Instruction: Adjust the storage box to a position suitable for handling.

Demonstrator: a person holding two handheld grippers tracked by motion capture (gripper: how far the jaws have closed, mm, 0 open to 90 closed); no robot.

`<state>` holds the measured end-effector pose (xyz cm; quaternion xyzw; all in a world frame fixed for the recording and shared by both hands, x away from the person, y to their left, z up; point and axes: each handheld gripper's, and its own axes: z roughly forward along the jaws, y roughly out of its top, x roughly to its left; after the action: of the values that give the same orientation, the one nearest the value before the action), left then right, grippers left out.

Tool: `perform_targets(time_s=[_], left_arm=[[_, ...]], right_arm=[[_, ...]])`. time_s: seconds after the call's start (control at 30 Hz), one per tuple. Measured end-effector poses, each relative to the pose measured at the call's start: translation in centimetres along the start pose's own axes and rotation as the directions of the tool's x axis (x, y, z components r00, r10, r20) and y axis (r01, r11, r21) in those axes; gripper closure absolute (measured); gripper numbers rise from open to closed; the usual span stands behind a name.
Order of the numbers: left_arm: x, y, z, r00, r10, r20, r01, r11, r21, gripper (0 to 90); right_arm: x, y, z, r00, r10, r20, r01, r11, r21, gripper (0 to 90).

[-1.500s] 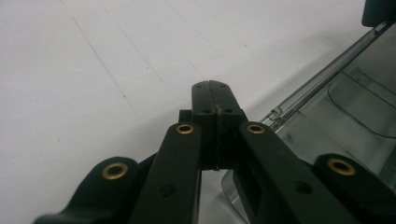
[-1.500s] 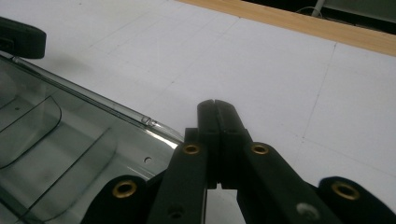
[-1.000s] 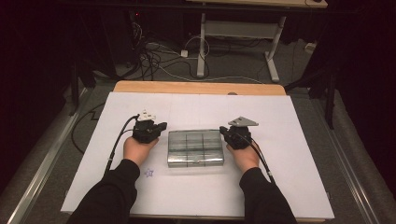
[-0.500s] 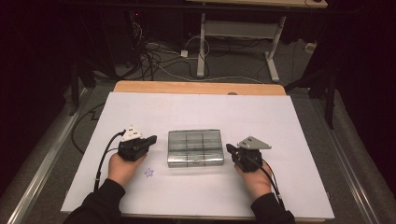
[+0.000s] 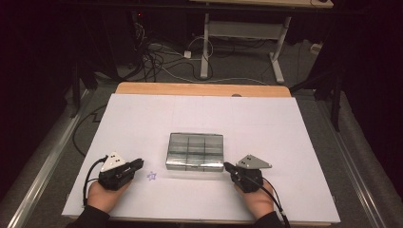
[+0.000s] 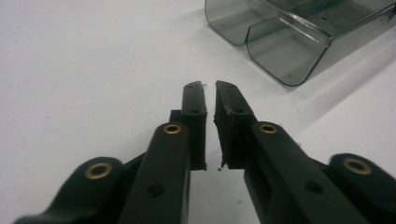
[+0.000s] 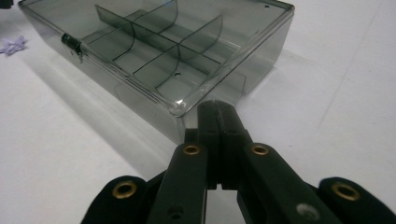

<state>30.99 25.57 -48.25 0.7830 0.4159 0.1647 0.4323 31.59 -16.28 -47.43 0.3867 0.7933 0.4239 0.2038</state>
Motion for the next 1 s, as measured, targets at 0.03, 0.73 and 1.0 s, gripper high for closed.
perform_targets(time_s=[0.03, 0.73, 1.0], left_arm=[[0.0, 0.0, 0.0, 1.0, -0.005, 0.003, 0.005, 1.0, 0.002, 77.2], [-3.4, -0.3, 0.7, 0.9926, 0.089, 0.083, -0.101, 0.983, 0.153, 50.2], [-3.3, -0.2, 1.0, 0.9921, 0.1, 0.077, -0.112, 0.9785, 0.173, 56.5]], right_arm=[[0.1, 0.0, -0.1, 1.0, -0.004, 0.005, 0.004, 1.0, -0.003, 90.0], [-0.9, -2.9, -4.4, 1.0, -0.004, 0.002, 0.004, 0.999, -0.034, 46.3], [-0.6, -2.9, -4.2, 0.9996, -0.023, -0.017, 0.022, 0.999, -0.037, 39.6]])
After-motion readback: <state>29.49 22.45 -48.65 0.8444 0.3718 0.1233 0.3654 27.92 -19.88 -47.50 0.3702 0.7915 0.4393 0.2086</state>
